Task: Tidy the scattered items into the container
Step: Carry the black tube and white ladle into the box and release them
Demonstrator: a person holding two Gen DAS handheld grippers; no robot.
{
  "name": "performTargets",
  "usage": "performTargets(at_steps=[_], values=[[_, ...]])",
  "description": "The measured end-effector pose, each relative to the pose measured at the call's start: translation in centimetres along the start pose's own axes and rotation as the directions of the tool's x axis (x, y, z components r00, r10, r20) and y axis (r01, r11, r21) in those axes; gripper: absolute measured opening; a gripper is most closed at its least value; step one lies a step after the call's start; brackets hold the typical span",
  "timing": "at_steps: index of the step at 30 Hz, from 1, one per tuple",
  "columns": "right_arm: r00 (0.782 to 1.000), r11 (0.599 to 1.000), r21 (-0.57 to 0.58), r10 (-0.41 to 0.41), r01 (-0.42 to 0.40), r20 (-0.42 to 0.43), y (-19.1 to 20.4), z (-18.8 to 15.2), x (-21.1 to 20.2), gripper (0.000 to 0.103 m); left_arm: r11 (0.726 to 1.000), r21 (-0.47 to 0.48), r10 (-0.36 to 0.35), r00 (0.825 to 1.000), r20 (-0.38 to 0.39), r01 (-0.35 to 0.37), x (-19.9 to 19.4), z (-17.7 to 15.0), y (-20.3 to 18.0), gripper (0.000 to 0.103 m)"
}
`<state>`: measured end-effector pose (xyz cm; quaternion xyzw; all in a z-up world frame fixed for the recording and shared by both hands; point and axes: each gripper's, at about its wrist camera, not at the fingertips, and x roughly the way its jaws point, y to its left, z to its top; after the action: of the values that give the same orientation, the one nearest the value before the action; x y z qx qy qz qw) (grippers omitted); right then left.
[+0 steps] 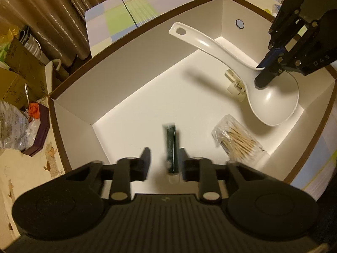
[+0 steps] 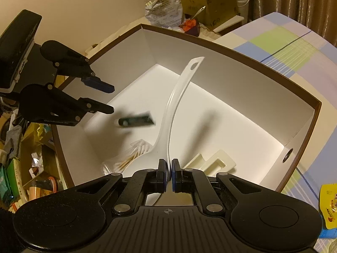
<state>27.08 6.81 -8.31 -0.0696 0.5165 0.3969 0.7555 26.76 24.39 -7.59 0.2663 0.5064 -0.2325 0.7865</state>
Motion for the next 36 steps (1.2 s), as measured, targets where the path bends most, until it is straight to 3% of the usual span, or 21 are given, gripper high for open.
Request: performTargets(at_steps=[11, 12, 13, 14, 15, 17, 20, 24, 30, 36], values=[[0.999, 0.997, -0.076, -0.03, 0.029, -0.009, 1.4, 0.4, -0.3, 0.008, 0.999, -0.013, 0.039, 0.999, 0.002, -0.039, -0.5, 0.0, 0.3, 0.042], [0.999, 0.997, -0.074, -0.031, 0.03, -0.007, 1.4, 0.4, -0.4, 0.019, 0.999, -0.011, 0.045, 0.999, 0.001, -0.045, -0.5, -0.1, 0.3, 0.044], [0.999, 0.997, -0.074, -0.037, 0.037, -0.004, 1.4, 0.4, -0.5, 0.04, 0.999, -0.009, 0.051, 0.999, 0.0, -0.051, -0.6, -0.1, 0.3, 0.044], [0.999, 0.996, -0.077, -0.05, 0.051, 0.012, 1.5, 0.4, -0.7, 0.098, 0.998, -0.008, 0.056, 0.998, -0.001, -0.056, -0.7, -0.1, 0.3, 0.049], [0.996, 0.993, -0.094, -0.065, 0.07, 0.057, 1.7, 0.2, -1.1, 0.103, 0.998, -0.008, 0.063, 0.998, 0.0, -0.063, -0.8, -0.2, 0.2, 0.056], [0.996, 0.991, -0.12, -0.058, 0.065, 0.064, 2.1, 0.1, -1.5, 0.103, 0.997, -0.007, 0.074, 0.997, 0.011, -0.074, -1.1, -0.2, 0.0, 0.065], [0.995, 0.991, -0.109, -0.073, 0.081, 0.074, 2.1, 0.0, -1.7, 0.103, 0.996, -0.003, 0.086, 0.996, 0.023, -0.086, -1.7, -0.1, -0.3, 0.067], [0.99, 0.985, -0.121, -0.116, 0.125, 0.08, 2.5, -0.2, -1.8, 0.103, 0.994, 0.002, 0.109, 0.993, 0.04, -0.109, -2.3, 0.1, -0.8, 0.087], [0.978, 0.972, -0.142, -0.175, 0.189, 0.11, 3.3, -0.7, -2.6, 0.103, 0.99, 0.0, 0.144, 0.988, 0.054, -0.144, -3.4, 0.3, -1.8, 0.093], [0.973, 0.97, -0.133, -0.183, 0.202, 0.143, 3.6, -1.4, -3.9, 0.103, 0.984, -0.023, 0.179, 0.982, 0.064, -0.178, -4.8, 0.3, -2.6, 0.094]])
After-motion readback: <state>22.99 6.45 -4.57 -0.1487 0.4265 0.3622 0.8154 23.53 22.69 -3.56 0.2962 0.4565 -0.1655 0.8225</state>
